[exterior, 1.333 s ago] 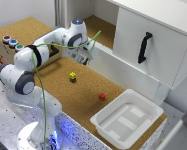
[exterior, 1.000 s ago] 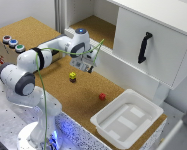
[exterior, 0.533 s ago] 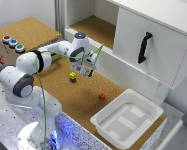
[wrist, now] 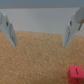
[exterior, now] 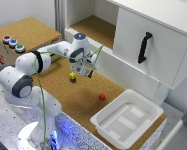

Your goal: Lift the pink block

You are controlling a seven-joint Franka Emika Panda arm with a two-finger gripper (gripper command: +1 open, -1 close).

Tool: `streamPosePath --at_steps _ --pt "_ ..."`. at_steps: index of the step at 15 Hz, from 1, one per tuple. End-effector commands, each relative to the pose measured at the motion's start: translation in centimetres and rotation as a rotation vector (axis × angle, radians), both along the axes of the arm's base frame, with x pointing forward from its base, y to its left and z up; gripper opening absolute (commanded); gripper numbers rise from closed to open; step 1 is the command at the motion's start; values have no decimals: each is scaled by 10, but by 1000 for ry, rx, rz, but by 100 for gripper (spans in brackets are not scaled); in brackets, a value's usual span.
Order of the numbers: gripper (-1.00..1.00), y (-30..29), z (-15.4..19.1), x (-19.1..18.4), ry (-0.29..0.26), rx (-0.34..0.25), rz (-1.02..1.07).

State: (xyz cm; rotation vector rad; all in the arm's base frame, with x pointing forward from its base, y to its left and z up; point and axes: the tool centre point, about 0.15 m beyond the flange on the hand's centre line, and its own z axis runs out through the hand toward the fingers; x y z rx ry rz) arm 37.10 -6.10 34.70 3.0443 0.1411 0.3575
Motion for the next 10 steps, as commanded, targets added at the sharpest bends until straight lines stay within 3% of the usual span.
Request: streamPosePath --at_steps 1,4,6,10 --pt "100 -65 -65 22 81 52 73" --pt "100 -82 -90 29 71 60 134" --pt "100 -81 -101 28 49 36 156" --pt "100 -83 -118 20 57 7 162"
